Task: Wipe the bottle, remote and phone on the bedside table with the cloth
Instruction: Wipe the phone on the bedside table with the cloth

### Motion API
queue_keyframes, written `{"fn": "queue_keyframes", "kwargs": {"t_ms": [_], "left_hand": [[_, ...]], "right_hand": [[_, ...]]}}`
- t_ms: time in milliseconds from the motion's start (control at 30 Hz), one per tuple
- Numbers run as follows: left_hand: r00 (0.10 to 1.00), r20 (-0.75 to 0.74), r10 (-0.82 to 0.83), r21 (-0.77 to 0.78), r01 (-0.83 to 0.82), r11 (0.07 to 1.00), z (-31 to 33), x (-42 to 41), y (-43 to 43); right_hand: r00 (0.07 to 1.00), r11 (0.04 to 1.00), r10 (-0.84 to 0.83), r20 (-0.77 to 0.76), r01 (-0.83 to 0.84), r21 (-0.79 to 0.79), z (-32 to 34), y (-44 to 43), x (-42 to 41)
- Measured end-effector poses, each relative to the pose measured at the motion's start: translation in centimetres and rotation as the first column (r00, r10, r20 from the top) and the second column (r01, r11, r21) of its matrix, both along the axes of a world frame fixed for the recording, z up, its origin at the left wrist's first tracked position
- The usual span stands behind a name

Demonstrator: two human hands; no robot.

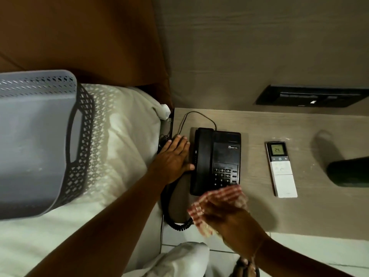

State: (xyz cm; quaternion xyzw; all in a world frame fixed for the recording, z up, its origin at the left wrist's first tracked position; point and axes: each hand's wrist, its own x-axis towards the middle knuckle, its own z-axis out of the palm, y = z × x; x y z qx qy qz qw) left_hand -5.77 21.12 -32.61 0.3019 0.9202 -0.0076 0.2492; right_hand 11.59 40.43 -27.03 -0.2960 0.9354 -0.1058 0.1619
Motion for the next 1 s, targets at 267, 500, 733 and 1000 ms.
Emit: {"fn": "queue_keyframes", "kwargs": {"t_ms": [267, 500, 733, 1000], "left_hand": [[0.997, 0.071, 0.027, 0.007, -0.028, 1.000, -0.2, 0.2, 0.2], [0.997, 0.073, -0.018, 0.020, 0.016, 1.000, 0.1, 0.3, 0.1], [0.996, 0.082, 0.021, -0.009, -0.020, 1.000, 0.3, 0.2, 0.2], [0.995, 0.099, -0.018, -0.003, 0.019, 1.000, -0.2, 0.4, -0.1]], "right_hand": [[0.892, 0.917, -0.388, -0.231, 0.398, -0.004, 3.6, 1.4, -12.7], [0.969, 0.975, -0.216, -0.116, 0.221, 0.031, -0.2, -0.8, -9.7], [0.994, 0.993, -0.085, -0.068, 0.079, -0.091, -0.5, -1.7, -0.7], [0.940, 0.966, -0.251, -0.230, 0.229, -0.120, 0.9, -0.9, -6.6]]}}
